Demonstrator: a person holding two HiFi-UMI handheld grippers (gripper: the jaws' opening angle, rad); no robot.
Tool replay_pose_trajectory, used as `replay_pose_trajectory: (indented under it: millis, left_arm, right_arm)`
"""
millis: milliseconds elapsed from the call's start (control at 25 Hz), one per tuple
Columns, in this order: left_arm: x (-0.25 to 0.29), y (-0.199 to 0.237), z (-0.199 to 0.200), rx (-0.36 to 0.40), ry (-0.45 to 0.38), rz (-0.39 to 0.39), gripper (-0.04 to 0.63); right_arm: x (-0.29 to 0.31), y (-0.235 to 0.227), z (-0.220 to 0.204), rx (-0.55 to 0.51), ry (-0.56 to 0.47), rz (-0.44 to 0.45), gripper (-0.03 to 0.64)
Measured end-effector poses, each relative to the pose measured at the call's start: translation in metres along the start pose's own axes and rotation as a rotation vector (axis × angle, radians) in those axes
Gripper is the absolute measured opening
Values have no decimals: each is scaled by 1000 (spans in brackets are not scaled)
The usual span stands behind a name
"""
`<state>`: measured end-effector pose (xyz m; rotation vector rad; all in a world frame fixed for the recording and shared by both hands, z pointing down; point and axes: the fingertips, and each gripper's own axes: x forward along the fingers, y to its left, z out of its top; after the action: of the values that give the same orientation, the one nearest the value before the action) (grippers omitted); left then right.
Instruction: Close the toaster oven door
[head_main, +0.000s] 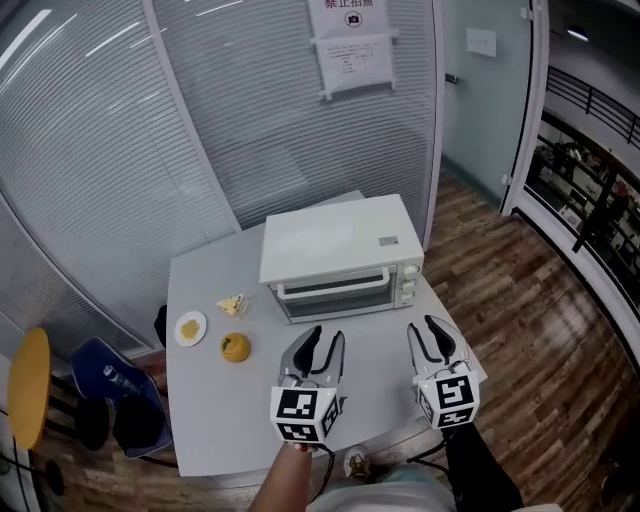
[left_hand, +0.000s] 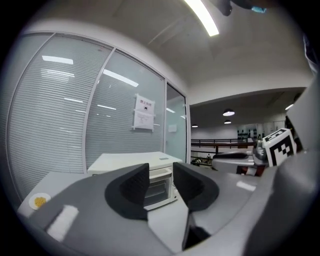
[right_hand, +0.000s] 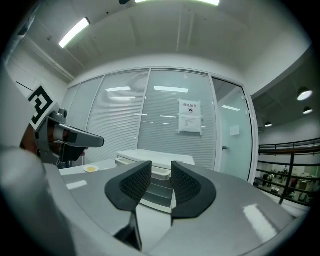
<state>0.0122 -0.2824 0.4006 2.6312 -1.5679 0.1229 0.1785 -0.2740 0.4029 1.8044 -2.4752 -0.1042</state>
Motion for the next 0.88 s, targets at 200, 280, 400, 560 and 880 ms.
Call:
replay_pose_trajectory:
  millis: [200, 280, 400, 560, 880]
  left_arm:
    - [-29, -22, -6, -9, 5, 49, 169]
    - [-40, -28, -7, 2, 12, 76, 169]
    - [-58, -38, -10, 10, 15, 104, 169]
    - [-78, -42, -12, 18, -7, 135, 129]
    - [-106, -35, -2, 78, -64, 215, 57]
  right_arm:
    - [-34, 6, -2, 13, -8, 64, 101]
    - [-46, 8, -2, 16, -14, 76, 101]
    - [-65, 12, -4, 20, -22, 102, 100]
    - [-77, 23, -4, 17, -22, 151, 76]
    - [-90, 38, 1, -29, -33, 189, 2]
